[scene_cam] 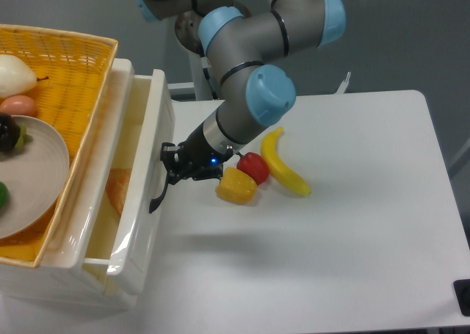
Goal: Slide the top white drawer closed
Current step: 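Push the white drawer into the cabinet with the gripper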
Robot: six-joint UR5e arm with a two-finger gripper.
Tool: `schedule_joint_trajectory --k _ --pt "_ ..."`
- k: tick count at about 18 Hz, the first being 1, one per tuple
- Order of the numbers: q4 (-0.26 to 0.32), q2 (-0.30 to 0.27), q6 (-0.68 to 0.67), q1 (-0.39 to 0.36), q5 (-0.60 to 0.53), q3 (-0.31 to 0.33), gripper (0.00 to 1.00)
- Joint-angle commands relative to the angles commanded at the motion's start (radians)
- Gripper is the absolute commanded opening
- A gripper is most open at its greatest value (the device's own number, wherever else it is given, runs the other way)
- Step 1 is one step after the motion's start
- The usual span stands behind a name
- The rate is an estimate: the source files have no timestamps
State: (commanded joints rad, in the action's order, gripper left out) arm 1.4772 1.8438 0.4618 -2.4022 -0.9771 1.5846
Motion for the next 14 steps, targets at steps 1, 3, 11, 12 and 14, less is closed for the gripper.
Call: schedule_joint_trajectory --k 1,3,11,12,14 --pt "0.0 0.0 -0.005 0.0 0.0 -0.002 0.12" --pt "-0.002 0.0 -0.018 0.017 0.0 -0.006 0.12" --pt "-0.029 0.009 -0.071 0.043 0.0 -0.015 0.12" --pt "-0.029 0.011 -0.074 0.044 -0.002 -0.015 0.12" --pt "-0.037 0.017 -0.087 0.055 -0.002 -0.021 0.12"
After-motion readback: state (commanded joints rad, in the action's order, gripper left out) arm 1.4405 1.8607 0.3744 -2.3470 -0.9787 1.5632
